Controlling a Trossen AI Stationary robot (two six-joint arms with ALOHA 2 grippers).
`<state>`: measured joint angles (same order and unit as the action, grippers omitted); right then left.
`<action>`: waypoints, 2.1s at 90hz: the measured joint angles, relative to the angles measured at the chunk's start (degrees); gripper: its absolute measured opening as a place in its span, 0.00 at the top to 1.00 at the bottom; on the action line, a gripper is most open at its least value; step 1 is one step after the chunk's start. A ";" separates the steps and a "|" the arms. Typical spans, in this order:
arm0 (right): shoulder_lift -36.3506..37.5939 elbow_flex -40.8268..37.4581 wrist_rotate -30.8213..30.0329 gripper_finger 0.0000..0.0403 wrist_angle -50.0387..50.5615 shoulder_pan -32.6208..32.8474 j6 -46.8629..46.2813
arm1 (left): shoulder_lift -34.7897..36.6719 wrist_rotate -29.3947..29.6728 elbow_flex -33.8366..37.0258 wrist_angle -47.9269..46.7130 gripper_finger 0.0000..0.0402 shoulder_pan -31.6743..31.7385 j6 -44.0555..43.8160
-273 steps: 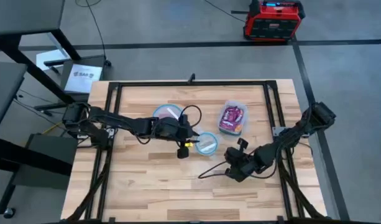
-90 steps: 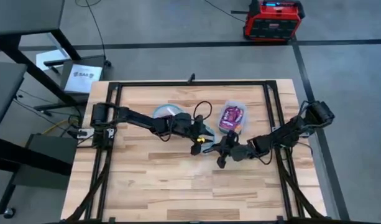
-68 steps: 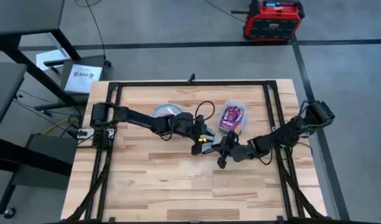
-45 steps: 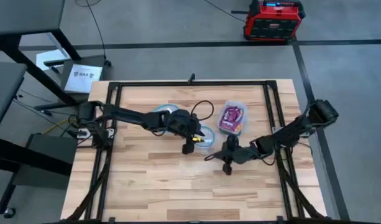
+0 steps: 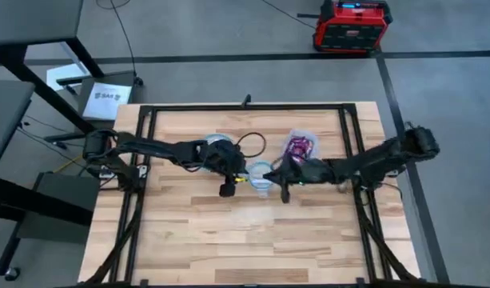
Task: Sort candy
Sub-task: Close the center transparent bin with the lid
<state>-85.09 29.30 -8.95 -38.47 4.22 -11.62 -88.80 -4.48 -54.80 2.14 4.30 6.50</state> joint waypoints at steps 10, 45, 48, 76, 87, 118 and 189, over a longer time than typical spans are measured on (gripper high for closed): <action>-5.51 2.30 1.63 1.00 -3.67 -2.32 2.02 | 5.55 1.29 6.10 5.57 0.72 0.76 -1.99; -16.02 6.28 7.04 1.00 -6.23 -4.01 2.91 | 8.03 1.30 19.42 22.74 0.72 1.72 -7.51; -16.06 6.32 7.03 1.00 -6.14 -4.01 2.79 | 8.07 1.28 19.41 22.98 0.72 1.71 -7.17; -15.97 6.14 7.02 1.00 -5.08 -4.00 2.07 | -1.18 -1.01 16.02 20.92 0.72 1.37 -9.61; -15.99 6.14 6.97 1.00 -4.82 -3.91 1.42 | -4.38 -0.26 11.81 18.28 0.72 1.29 -9.33; -16.04 6.07 6.81 1.00 -4.04 -3.55 1.15 | -5.33 0.08 8.30 16.71 0.72 1.29 -7.16; 17.53 5.90 2.47 1.00 28.03 0.66 -0.80 | 1.57 -1.15 1.11 7.94 0.72 0.25 -7.07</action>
<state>-67.55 35.20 -6.49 -10.45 4.88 -12.42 -87.23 -5.63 -53.69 10.08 4.54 -0.58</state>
